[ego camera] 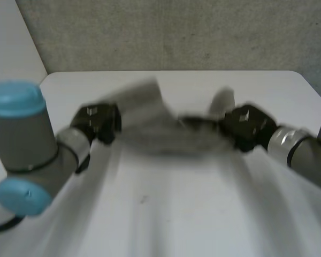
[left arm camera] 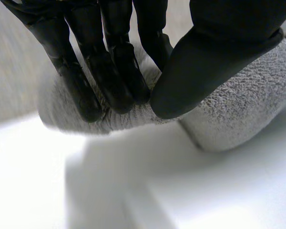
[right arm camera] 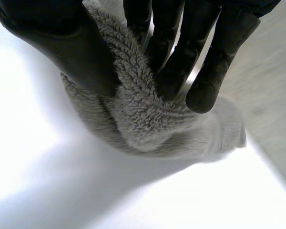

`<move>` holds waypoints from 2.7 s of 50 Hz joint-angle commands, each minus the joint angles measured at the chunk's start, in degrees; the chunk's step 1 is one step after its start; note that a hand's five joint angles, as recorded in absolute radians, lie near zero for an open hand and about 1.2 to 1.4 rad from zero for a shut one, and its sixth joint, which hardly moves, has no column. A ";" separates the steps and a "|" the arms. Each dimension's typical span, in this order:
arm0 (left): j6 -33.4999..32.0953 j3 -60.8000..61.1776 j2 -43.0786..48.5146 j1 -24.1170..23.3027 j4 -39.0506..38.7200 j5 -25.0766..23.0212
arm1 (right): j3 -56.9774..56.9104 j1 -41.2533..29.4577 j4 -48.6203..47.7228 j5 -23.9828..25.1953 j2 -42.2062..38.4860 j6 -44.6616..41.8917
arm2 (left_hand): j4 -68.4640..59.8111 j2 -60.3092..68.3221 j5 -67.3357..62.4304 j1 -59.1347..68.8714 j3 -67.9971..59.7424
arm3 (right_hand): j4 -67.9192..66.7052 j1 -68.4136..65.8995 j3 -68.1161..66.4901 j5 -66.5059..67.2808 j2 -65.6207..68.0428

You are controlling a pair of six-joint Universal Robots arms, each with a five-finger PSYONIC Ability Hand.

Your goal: Fold the towel.

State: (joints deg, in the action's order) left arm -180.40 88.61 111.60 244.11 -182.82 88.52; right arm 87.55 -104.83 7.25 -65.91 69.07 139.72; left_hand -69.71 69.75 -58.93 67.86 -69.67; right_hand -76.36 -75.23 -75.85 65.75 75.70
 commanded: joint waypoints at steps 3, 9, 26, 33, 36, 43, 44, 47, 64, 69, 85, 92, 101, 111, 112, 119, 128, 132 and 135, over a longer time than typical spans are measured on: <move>-7.49 17.19 -6.37 1.89 -0.96 -0.19 | 8.60 -1.17 10.30 -0.01 1.23 -9.56 | -10.29 10.25 -11.07 12.14 -10.33 | -3.64 -4.77 -4.15 4.25 4.30; -12.42 23.97 -15.95 2.77 -0.52 -0.62 | 10.80 -1.08 20.59 1.39 7.21 -9.73 | -10.29 10.25 -11.07 12.14 -10.33 | 19.57 18.44 19.06 -18.96 -18.91; -17.18 18.01 -21.60 2.77 -0.61 -6.25 | 2.10 -0.73 16.39 4.91 12.14 -2.44 | 41.67 -41.70 40.88 -39.82 41.62 | 66.36 65.23 65.85 -65.75 -65.70; -16.82 5.99 -10.29 0.93 -1.05 -6.16 | -3.25 -2.65 13.76 5.52 7.67 -2.61 | 41.84 -41.87 41.05 -39.98 41.79 | 66.36 65.23 65.85 -65.75 -65.70; -17.00 0.63 -4.22 -0.65 -0.96 -6.16 | -5.53 -6.77 12.10 5.70 4.59 -2.79 | 41.84 -41.87 41.05 -39.98 41.79 | 64.11 62.98 63.60 -63.50 -63.45; -17.35 -9.66 7.47 -1.45 -0.35 -6.34 | -9.14 -12.41 9.10 5.34 -1.12 -7.96 | 41.84 -41.87 41.05 -39.98 41.79 | 59.72 58.59 59.21 -59.10 -59.06; -17.53 -12.03 10.19 -1.45 0.09 -6.43 | -9.67 -13.03 8.58 5.44 -2.44 -10.06 | 41.84 -41.87 41.05 -39.98 41.79 | 59.72 58.59 59.21 -59.10 -59.06; -17.88 -16.95 15.12 -1.45 1.58 -6.51 | -11.34 -14.96 7.35 4.56 -5.34 -13.67 | 41.67 -41.70 40.88 -39.82 41.62 | 59.72 58.59 59.21 -59.10 -59.06; -25.96 -26.73 26.48 -1.45 15.65 -12.84 | -16.79 -18.13 7.25 -5.81 -18.36 -30.30 | 37.46 -37.50 36.68 -35.61 37.42 | 53.33 52.20 52.81 -52.71 -52.67; -29.12 -27.08 28.06 -1.45 15.30 -12.49 | -21.09 -18.13 5.24 -7.83 -21.25 -30.48 | 3.25 -3.28 2.46 -1.39 3.20 | 14.63 13.50 14.12 -14.02 -13.97; -24.92 -43.14 18.32 0.48 -5.07 7.71 | -46.22 -9.89 -12.76 -22.13 -15.65 4.63 | -10.29 10.25 -11.07 12.14 -10.33 | -3.64 -4.77 -4.15 4.25 4.30; -17.55 -47.30 12.69 3.73 -9.48 11.94 | -46.85 -4.16 -16.30 -25.15 -10.62 17.42 | -10.29 10.25 -11.07 12.14 -10.33 | -3.64 -4.77 -4.15 4.25 4.30; -8.92 -33.80 7.42 6.55 -5.10 10.63 | -41.24 -3.10 -1.21 -15.59 -12.64 16.46 | -10.29 10.25 -11.07 12.14 -10.33 | 0.30 -0.83 -0.21 0.32 0.36; -8.56 -8.31 -0.48 9.44 -8.06 4.13 | -32.71 -5.21 2.15 -12.58 -16.25 11.10 | -10.29 10.25 -11.07 12.14 -10.33 | 61.73 60.60 61.22 -61.11 -61.07; -8.56 -4.53 -2.68 9.88 -10.34 3.25 | -32.27 -5.91 2.15 -12.58 -16.42 11.10 | -10.29 10.25 -11.07 12.14 -10.33 | 62.07 60.94 61.56 -61.45 -61.41; -8.65 9.18 -15.59 11.38 -17.30 0.00 | -32.26 -8.19 2.24 -12.41 -16.51 13.37 | -10.29 10.25 -11.07 12.14 -10.33 | 61.57 60.44 61.06 -60.95 -60.91; -8.56 23.09 -37.29 12.09 -19.42 -7.82 | -39.27 -12.24 6.45 -4.17 -19.23 20.57 | -10.29 10.25 -11.07 12.14 -10.33 | 60.90 59.76 60.38 -60.28 -60.24; -8.21 25.04 -43.66 12.00 -19.24 -9.33 | -44.39 -13.03 7.96 1.04 -22.23 25.51 | -10.29 10.25 -11.07 12.14 -10.33 | 60.73 59.60 60.21 -60.11 -60.07; -7.24 26.00 -48.40 12.00 -18.71 -9.85 | -50.81 -13.21 8.92 4.47 -26.71 30.87 | -10.29 10.25 -11.07 12.14 -10.33 | 60.56 59.43 60.05 -59.94 -59.90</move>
State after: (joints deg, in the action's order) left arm -188.71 112.60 71.76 256.25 -202.34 80.26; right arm 45.78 -117.32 14.13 -68.11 48.21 162.80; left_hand -69.88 69.81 -58.47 68.03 -69.43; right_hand -18.20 -18.73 -18.30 5.82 18.63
